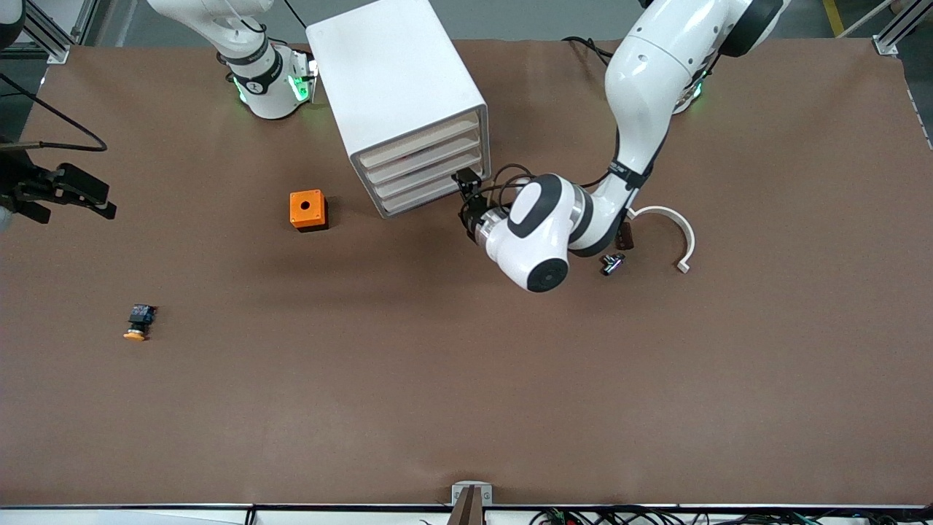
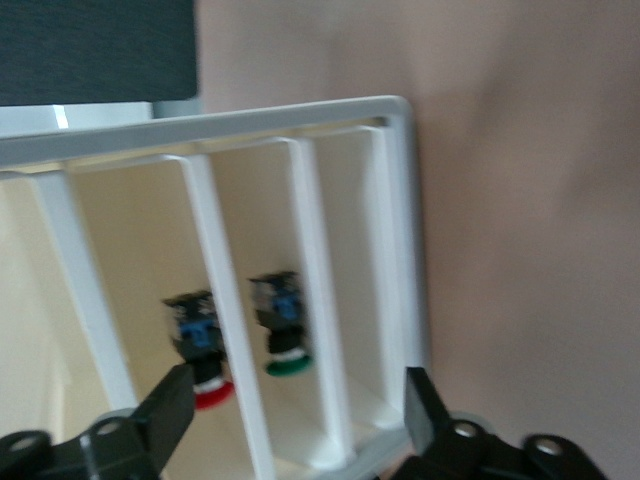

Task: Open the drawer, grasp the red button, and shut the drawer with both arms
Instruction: 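Hook the left gripper onto the cabinet drawer front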

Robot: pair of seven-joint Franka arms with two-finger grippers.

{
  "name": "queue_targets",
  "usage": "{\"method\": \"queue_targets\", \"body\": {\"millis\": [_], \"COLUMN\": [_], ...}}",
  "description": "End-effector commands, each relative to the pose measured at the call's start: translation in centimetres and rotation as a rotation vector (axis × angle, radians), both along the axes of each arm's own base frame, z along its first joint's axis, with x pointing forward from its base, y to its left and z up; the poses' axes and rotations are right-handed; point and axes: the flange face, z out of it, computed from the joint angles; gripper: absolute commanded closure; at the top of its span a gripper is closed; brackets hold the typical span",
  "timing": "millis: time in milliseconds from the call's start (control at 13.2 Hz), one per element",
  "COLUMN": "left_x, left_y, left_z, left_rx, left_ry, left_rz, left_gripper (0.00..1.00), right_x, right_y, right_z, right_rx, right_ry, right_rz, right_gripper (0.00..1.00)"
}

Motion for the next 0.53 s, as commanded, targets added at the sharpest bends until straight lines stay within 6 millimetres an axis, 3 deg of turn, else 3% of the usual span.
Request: {"method": "queue_targets", "body": {"millis": [0, 76, 302, 453], "left_x": [-1.9, -2.4, -3.3, -3.6], "left_y": [-0.6, -0.7, -0.5, -0.8], "left_z": [-0.8, -0.8, -1.9, -3.5], "left_rx": [0.007, -0.001, 0.001, -0.004], "left_ry": [0.108, 0.141, 0.202, 0.233], "left_rz": [-0.038, -0.049, -0.054, -0.043], "left_gripper": [0.44, 0.50, 0.49, 0.49], "right_x": [0.7, 0.8, 1.5, 2.2], "right_y": [0.8, 1.3, 2.2, 3.9], "right_z": [0.0, -0.2, -0.8, -1.1], "right_rx": [0.013, 0.013, 0.015, 0.016], "right_ry": [-0.013, -0.011, -0.022, -0.052], "right_rz": [-0.004, 0.002, 0.017, 0.043], "right_gripper": [0.00, 0.00, 0.00, 0.00]}}
